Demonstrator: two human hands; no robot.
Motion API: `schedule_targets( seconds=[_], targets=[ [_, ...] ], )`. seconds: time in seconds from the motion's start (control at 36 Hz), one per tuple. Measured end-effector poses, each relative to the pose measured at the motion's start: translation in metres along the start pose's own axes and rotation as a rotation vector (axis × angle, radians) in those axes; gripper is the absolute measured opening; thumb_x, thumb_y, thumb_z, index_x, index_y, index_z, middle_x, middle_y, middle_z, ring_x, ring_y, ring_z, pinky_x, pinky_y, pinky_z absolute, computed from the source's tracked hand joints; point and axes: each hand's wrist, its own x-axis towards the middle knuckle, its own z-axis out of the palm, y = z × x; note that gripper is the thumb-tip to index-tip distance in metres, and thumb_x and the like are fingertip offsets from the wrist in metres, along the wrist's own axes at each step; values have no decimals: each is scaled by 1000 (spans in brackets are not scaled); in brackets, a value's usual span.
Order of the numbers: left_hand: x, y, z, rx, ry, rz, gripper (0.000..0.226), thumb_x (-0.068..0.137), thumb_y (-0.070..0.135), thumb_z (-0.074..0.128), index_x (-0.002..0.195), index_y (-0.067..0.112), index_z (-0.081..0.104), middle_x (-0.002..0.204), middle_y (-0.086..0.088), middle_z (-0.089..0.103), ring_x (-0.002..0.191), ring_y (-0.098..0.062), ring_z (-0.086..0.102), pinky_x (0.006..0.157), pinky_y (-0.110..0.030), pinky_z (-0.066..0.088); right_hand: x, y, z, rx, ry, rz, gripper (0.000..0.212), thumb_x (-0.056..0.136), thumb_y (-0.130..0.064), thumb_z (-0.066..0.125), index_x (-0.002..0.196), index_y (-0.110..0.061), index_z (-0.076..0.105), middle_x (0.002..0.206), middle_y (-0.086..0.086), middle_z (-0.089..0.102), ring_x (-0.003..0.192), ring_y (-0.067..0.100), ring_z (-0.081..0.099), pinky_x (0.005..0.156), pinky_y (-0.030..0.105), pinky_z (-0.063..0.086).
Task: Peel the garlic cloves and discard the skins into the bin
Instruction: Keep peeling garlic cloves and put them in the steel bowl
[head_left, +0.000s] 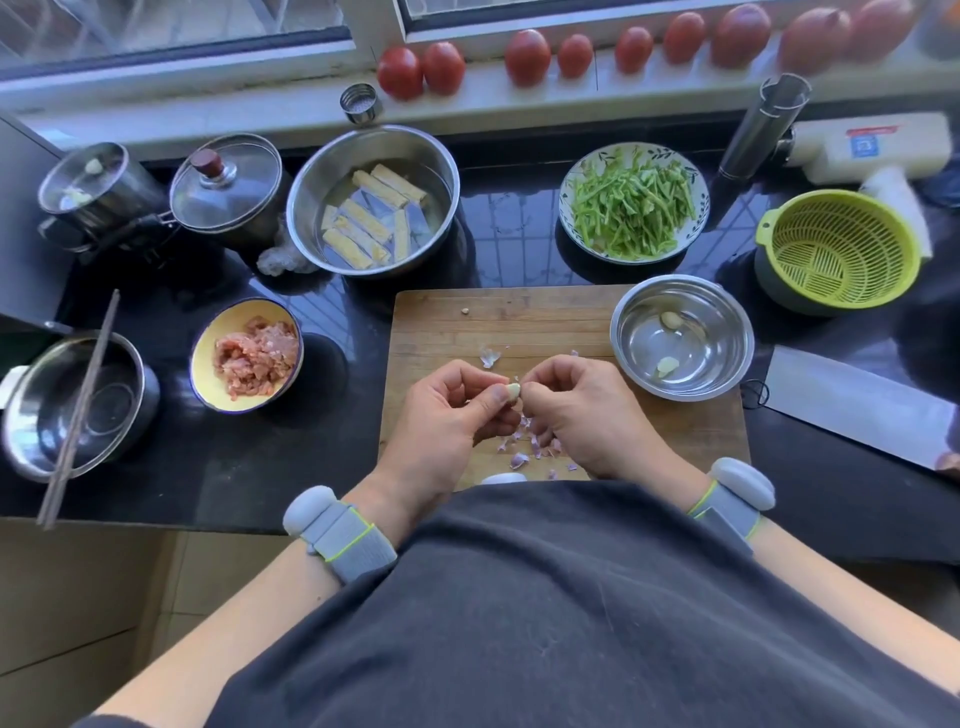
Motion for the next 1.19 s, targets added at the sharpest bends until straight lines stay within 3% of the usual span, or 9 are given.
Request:
schedule_targets(
  seconds=[0.11, 0.28, 0.47, 0.67, 0.81, 0.94, 1.03, 1.11, 1.19],
  targets=[
    [0, 1, 0, -239, -59, -174, 14, 99, 1, 51, 98, 5, 64, 80, -13, 68, 67, -22, 64, 66, -28, 58, 0, 0, 0, 117, -49, 29, 12, 91, -1, 62, 80, -4, 67, 63, 6, 62, 51, 13, 56, 50, 25, 48],
    [2, -3, 0, 91, 10, -50, 19, 102, 4, 52, 107, 2, 70, 73, -11, 65, 56, -17, 60, 56, -25, 54, 1, 1, 2, 167, -60, 54, 16, 93, -1, 62, 78, -6, 67, 65, 7, 64, 54, 15, 58, 50, 25, 50],
    [1, -2, -3, 79, -57, -65, 19, 98, 0, 56, 110, 6, 70, 82, -12, 73, 71, -20, 67, 68, -26, 59, 3, 2, -1, 191, -74, 77, 14, 94, -2, 63, 81, -4, 67, 66, 8, 65, 53, 15, 59, 52, 29, 51],
    [2, -1, -5, -223, -41, -186, 10, 97, 6, 58, 105, 7, 64, 78, -13, 66, 65, -21, 66, 64, -25, 58, 3, 3, -4, 179, -106, 90, 11, 93, 0, 60, 83, -3, 65, 62, 6, 61, 52, 15, 55, 50, 26, 50],
    [4, -2, -10, -338, 4, -211, 16, 96, 9, 59, 112, 8, 62, 90, -15, 69, 76, -25, 68, 71, -28, 60, 12, 18, -11, 10, 58, 65, 17, 88, -8, 60, 71, -9, 64, 58, 0, 57, 52, 16, 50, 54, 31, 46],
    [3, -4, -9, -232, -20, -170, 15, 96, 5, 59, 110, 5, 65, 98, -20, 71, 83, -29, 70, 75, -30, 61, 20, 35, -19, -693, 111, -9, 27, 96, -32, 54, 79, -14, 64, 75, 1, 65, 77, 25, 58, 64, 35, 42],
    [3, -5, -8, -62, -11, -97, 15, 96, -1, 60, 108, 3, 67, 97, -21, 72, 82, -28, 71, 77, -32, 60, 18, 32, -18, -645, 63, -56, 22, 93, -12, 54, 100, -24, 71, 91, -7, 65, 84, 17, 59, 75, 30, 47],
    [3, -6, -7, 88, 9, -26, 16, 94, -4, 62, 106, 3, 69, 99, -24, 73, 83, -28, 72, 79, -31, 60, 10, 18, -12, -423, 44, -160, 14, 91, -14, 65, 94, -23, 75, 77, -10, 67, 64, 9, 61, 69, 31, 56],
    [3, -5, -6, 178, 17, 26, 16, 92, -2, 65, 107, 0, 71, 95, -25, 73, 81, -26, 71, 79, -32, 61, 4, 7, -7, -347, 16, -215, 7, 91, -19, 71, 89, -22, 77, 67, -8, 68, 54, 4, 62, 57, 20, 52]
  ],
)
